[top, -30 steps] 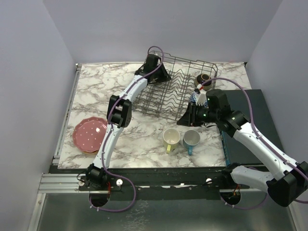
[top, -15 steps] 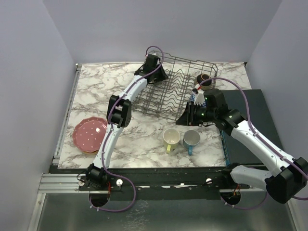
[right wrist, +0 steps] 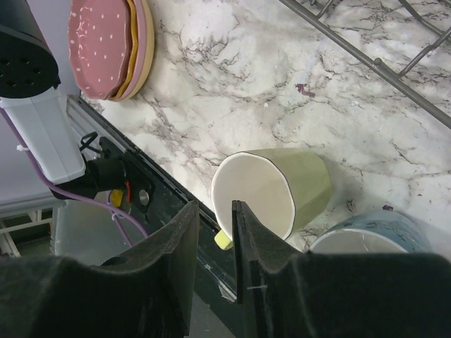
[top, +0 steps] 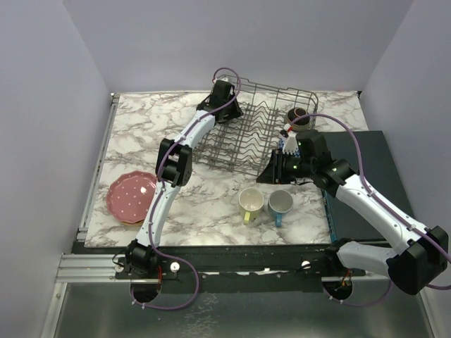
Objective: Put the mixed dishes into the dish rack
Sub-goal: Move the cup to the dish rack.
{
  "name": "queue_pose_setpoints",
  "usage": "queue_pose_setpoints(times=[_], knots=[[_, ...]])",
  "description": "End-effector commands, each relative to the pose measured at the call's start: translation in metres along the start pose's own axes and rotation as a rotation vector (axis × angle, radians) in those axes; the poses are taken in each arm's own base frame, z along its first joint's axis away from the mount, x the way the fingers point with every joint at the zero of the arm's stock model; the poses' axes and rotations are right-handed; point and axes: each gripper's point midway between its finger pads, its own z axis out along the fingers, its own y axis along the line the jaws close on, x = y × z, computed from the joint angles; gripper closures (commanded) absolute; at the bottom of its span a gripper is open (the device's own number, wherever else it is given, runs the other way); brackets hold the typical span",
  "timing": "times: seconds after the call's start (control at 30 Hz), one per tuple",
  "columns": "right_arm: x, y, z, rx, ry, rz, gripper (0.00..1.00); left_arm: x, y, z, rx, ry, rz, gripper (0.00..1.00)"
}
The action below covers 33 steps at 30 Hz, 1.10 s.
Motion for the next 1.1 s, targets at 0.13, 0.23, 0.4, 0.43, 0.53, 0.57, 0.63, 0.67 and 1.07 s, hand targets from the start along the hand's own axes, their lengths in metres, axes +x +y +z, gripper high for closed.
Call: queue_pose_setpoints(times=[0.13, 0.23, 0.4, 0.43, 0.53, 0.57, 0.63, 0.67, 1.07], knots=[[0.000, 0.000, 0.003, -0.022, 0.001, -0.013, 0.69, -0.030, 0.016, -0.023, -0.122, -0.079, 0.066, 0.77], [-0.001, 0.001, 0.003, -0.028, -0.001, -0.014, 0.69, -0.032, 0.015, -0.025, -0.121, -0.082, 0.073, 0.77], [-0.001, 0.002, 0.003, -0.029, 0.001, -0.013, 0.69, -0.032, 0.014, -0.027, -0.121, -0.082, 0.072, 0.77], [0.000, 0.002, 0.003, -0.031, 0.000, -0.012, 0.69, -0.032, 0.014, -0.027, -0.122, -0.081, 0.071, 0.77], [0.000, 0.002, 0.003, -0.031, -0.001, -0.011, 0.69, -0.035, 0.012, -0.029, -0.117, -0.085, 0.071, 0.77], [-0.001, 0.003, 0.002, -0.033, -0.002, -0.013, 0.69, -0.035, 0.010, -0.030, -0.111, -0.084, 0.070, 0.76], [-0.002, 0.004, 0.001, -0.036, -0.004, -0.014, 0.69, -0.035, 0.007, -0.031, -0.098, -0.080, 0.069, 0.73], [-0.002, 0.005, 0.001, -0.037, -0.004, -0.015, 0.69, -0.037, 0.005, -0.034, -0.093, -0.082, 0.067, 0.71], [-0.007, 0.004, -0.003, -0.009, -0.012, -0.036, 0.63, -0.053, -0.017, -0.068, -0.058, -0.096, 0.105, 0.45]])
